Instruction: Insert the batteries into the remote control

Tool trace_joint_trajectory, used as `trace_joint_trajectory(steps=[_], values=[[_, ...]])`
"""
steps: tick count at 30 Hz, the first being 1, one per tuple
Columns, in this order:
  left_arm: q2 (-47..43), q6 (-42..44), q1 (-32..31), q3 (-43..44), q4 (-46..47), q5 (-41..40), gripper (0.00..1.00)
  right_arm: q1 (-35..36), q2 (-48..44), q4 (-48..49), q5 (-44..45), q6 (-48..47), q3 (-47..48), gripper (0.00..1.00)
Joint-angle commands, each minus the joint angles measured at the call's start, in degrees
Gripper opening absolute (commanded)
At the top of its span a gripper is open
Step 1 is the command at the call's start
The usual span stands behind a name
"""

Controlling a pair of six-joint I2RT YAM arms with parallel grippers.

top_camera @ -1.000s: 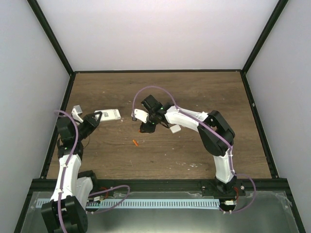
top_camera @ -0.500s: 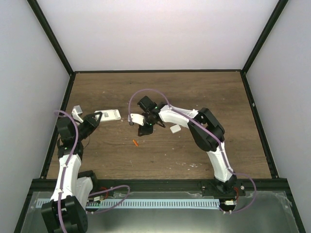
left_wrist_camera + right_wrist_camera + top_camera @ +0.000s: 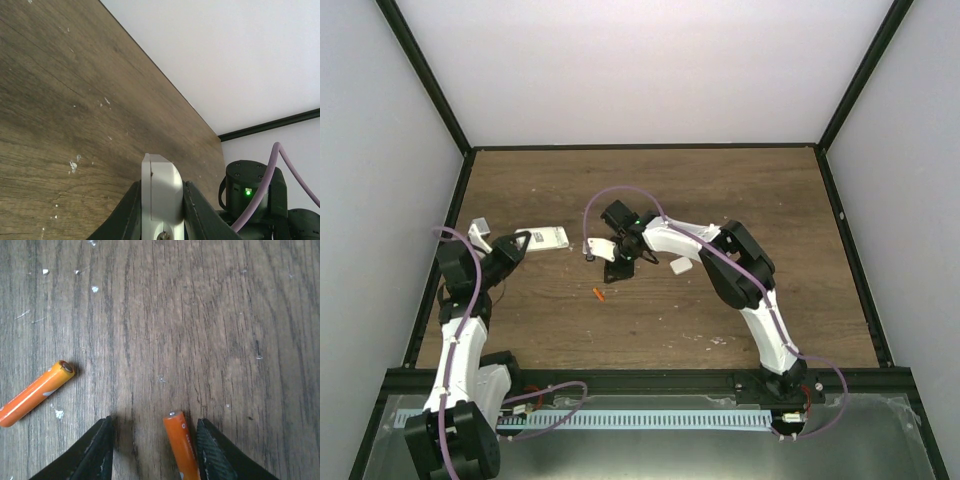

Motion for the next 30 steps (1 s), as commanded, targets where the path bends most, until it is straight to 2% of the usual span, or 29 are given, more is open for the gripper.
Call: trace_joint_trajectory(steps=[1, 7, 12, 23, 30], values=[[-0.2, 1.0, 0.3, 0.6, 0.7, 0.0, 0.0, -0.2, 1.8, -1.2, 0.4, -0.2, 2.4, 0.37], [-0.2, 1.0, 0.4, 0.7, 0.6, 0.0, 0.0, -0.1, 2.2, -1.4, 1.1, -0.1, 2.9, 0.27], [-0.2, 1.8, 0.4, 0.8, 0.3, 0.1, 0.0, -0.1, 2.4, -1.7, 2.0, 0.8, 3.4, 0.15], [-0.6, 2.0, 0.4, 1.0, -0.2, 0.3, 0.0, -0.2, 2.1, -2.4, 3.8, 2.6, 3.0, 0.01], [-0.7, 2.1, 0.4, 1.0, 0.4, 1.3, 0.0, -0.9, -1.1, -2.5, 1.0, 8.8, 2.6, 0.01]])
